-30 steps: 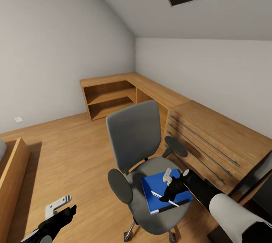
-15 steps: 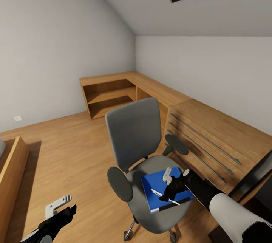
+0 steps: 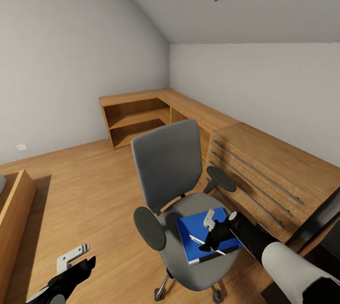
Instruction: In the bedroom, organize the workspace by keeping the computer under the desk, ensuring the monitor is on the desk, placing the keyboard on the desk next to the monitor, placing the mouse on the desk next to the keyboard, moving the folder from the swivel chair onto the desk next to the mouse, stacking the notebook on top of the folder with the pen on top of the notebook, and positioning the swivel chair next to the desk.
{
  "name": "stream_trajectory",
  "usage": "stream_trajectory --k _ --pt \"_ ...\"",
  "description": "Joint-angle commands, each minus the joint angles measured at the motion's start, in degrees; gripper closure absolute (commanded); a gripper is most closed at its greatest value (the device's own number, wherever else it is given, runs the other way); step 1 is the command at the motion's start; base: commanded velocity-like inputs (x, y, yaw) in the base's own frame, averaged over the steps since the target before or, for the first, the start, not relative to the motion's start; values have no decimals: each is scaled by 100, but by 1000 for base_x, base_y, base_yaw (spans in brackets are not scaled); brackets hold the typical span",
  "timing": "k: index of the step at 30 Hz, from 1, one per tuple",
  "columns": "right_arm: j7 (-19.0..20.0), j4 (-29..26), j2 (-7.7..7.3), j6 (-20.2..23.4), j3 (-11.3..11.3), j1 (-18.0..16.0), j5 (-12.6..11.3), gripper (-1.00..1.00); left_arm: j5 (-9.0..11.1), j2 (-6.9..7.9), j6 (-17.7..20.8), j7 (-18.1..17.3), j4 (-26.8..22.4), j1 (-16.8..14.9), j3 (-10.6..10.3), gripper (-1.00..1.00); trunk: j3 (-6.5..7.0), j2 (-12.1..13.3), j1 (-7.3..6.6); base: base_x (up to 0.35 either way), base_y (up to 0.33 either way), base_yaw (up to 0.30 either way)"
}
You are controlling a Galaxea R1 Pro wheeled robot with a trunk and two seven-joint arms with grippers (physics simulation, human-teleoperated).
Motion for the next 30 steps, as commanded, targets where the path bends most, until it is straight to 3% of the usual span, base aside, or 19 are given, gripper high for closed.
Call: stream_trajectory --k 1,5,13,30 --pt "11 -16 -4 25 8 -3 35 -100 60 2 12 48 -10 -1 -5 -100 -5 -4 1 0 0 0" --pt "-120 -15 -4 36 -10 -2 30 -100 60 1 14 48 -10 -1 -9 -100 -5 -4 1 0 0 0" --pt "-313 -15 -4 64 -277 -3 30 -100 58 4 11 40 -6 -1 -19 -100 -5 -4 1 0 0 0" --pt "-317 4 18 53 -262 0 48 -100 54 8 13 36 16 -1 -10 -100 -5 -4 1 79 0 0"
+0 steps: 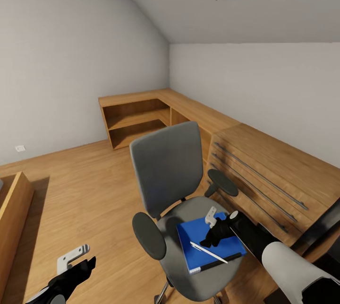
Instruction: In the bedroom, organize the workspace by keeping the computer under the desk, ensuring the monitor is on the desk, placing the keyboard on the desk next to the monitor, placing the mouse on the desk next to the keyboard, moving the folder from the swivel chair onto the desk next to the mouse, stacking the notebook on top of the folder with the pen on top of the notebook, and positioning the swivel chair next to the desk.
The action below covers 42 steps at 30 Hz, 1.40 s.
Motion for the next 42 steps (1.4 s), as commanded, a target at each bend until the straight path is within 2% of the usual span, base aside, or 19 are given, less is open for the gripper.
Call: stream_trajectory --k 1,5,11,26,42 --pt "26 -14 -2 18 11 -1 45 -100 62 2 12 49 -10 0 -3 -100 -4 -3 0 7 0 0" --pt "23 -4 19 28 28 -1 47 -100 67 3 11 57 -10 0 7 -100 -4 -3 0 3 0 0" --pt "-8 14 241 67 24 -1 62 -100 68 3 11 66 -14 0 9 -100 -4 -3 0 0 0 0" --pt "-203 18 323 176 29 -1 60 -100 68 3 11 77 -18 0 16 -100 -4 -3 0 0 0 0" --pt "-216 18 327 186 26 -1 62 -100 68 3 11 78 -18 0 18 -100 -292 -644 352 0 0 0"
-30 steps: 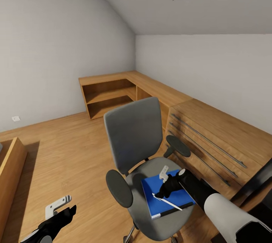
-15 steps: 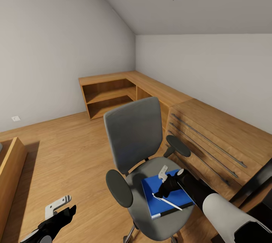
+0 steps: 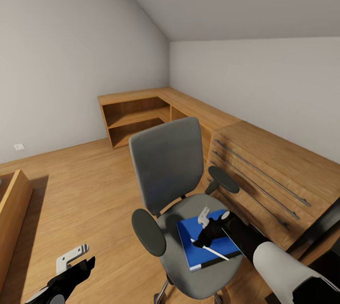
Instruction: In the bedroom, organize the workspace by keeping the computer under the desk, ensuring the monitor is on the desk, placing the keyboard on the desk next to the monitor, placing the mouse on the desk next to the keyboard, moving the folder from the swivel chair onto the desk next to the mouse, stacking the notebook on top of the folder with the pen on top of the notebook, and positioning the swivel chair next to the desk.
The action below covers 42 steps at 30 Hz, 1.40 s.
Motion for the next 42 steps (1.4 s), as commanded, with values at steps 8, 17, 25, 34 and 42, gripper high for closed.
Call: stream_trajectory --k 8,17,25,34,42 --pt "21 -18 5 496 33 -2 45 -100 60 2 12 49 -10 -1 -4 -100 -23 -44 23 0 0 0" --pt "16 -16 71 595 22 -2 44 -100 60 1 12 49 -10 -1 -4 -100 -23 -44 23 0 0 0" --pt "-519 -8 177 696 18 -2 44 -100 60 -4 12 49 -10 -1 -6 -100 -23 -44 23 0 0 0" --pt "-828 31 254 734 17 -2 50 -100 60 -6 12 47 -10 -1 -13 -100 -23 -44 23 0 0 0" --pt "-841 113 286 737 26 -2 53 -100 60 -6 12 48 -10 -1 -5 -100 -23 -44 23 0 0 0"
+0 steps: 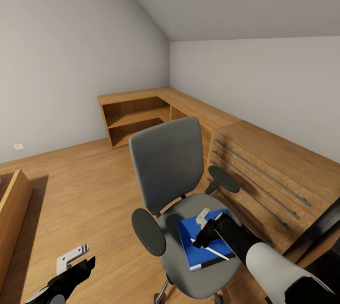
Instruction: In the bedroom, organize the workspace by keeping the computer under the desk, ensuring the monitor is on the desk, placing the keyboard on the desk next to the monitor, placing the mouse on the desk next to the keyboard, moving the folder from the swivel chair onto the desk next to the mouse, stacking the notebook on top of the folder with the pen on top of the notebook, and positioning the swivel chair next to the desk.
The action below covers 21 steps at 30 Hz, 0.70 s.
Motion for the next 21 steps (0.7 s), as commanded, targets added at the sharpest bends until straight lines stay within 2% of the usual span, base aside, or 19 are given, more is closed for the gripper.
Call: stream_trajectory --k 1,5,13,16,21 --pt "40 -13 -3 15 11 -2 60 -100 61 2 13 49 -10 0 -3 -100 -4 -3 0 0 0 0" --pt "39 -11 -3 15 11 -2 61 -100 61 2 13 49 -10 0 -2 -100 -58 -123 66 0 0 0" --pt "39 -11 -3 15 11 -2 61 -100 61 2 13 50 -10 0 -5 -100 -58 -123 66 0 0 0" --pt "39 -11 -3 15 11 -2 61 -100 61 1 13 50 -10 0 -9 -100 -112 -243 132 0 0 0" --pt "39 -11 -3 15 11 -2 61 -100 61 -6 13 50 -10 0 -11 -100 -112 -243 132 0 0 0"
